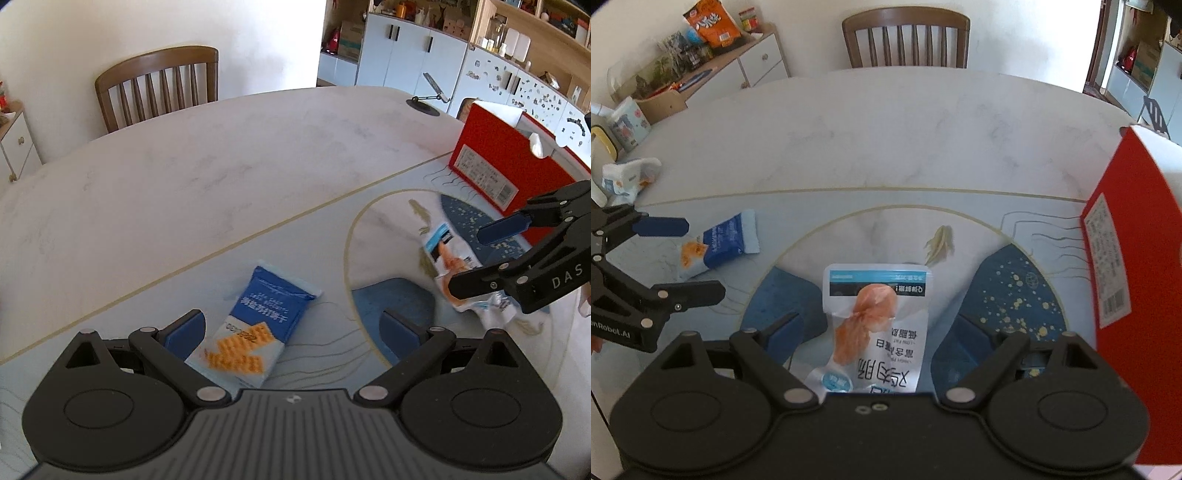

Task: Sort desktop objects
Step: 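Grasp the blue biscuit packet with the left tool while the right tool grasps the white snack pouch, then carry the blue biscuit packet and white snack pouch with both tools over the shoebox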

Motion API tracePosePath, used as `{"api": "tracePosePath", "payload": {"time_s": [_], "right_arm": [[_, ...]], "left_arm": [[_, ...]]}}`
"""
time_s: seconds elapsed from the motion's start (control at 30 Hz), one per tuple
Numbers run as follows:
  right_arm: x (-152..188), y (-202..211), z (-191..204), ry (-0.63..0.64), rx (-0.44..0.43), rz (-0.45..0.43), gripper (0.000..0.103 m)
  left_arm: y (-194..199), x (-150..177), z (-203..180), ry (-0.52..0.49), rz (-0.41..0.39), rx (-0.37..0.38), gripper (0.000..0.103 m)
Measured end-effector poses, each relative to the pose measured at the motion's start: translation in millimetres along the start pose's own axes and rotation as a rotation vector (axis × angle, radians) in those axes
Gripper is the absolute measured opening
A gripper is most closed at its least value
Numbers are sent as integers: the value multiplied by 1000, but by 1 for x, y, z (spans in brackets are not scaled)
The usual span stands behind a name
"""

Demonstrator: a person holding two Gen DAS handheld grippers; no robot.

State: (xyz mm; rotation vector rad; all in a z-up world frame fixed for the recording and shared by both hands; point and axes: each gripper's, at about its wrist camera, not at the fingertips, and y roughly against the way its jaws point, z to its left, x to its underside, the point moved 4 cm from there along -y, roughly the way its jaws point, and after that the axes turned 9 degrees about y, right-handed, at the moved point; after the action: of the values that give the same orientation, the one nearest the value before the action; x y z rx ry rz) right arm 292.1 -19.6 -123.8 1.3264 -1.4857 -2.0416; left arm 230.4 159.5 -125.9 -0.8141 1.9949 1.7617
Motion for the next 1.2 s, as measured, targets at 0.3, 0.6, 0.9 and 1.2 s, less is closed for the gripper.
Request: {"api": "tracePosePath", "payload": {"time_s": [0.3,0.6,0.9,1.2], "right_arm": [[-2,-12,-1,4,17,29,85],[-4,-14,7,43,34,25,79],[-4,-12,11,58,53,18,69],[-6,-8,7,19,7,54,65]], "left_arm": [[-12,3,8,-13,1,-16,100],[-15,6,8,-27,-9,-35,92],[-11,8,-1,-50,-16,-62,70],[-8,5,-6,-20,10,-86,38]]}}
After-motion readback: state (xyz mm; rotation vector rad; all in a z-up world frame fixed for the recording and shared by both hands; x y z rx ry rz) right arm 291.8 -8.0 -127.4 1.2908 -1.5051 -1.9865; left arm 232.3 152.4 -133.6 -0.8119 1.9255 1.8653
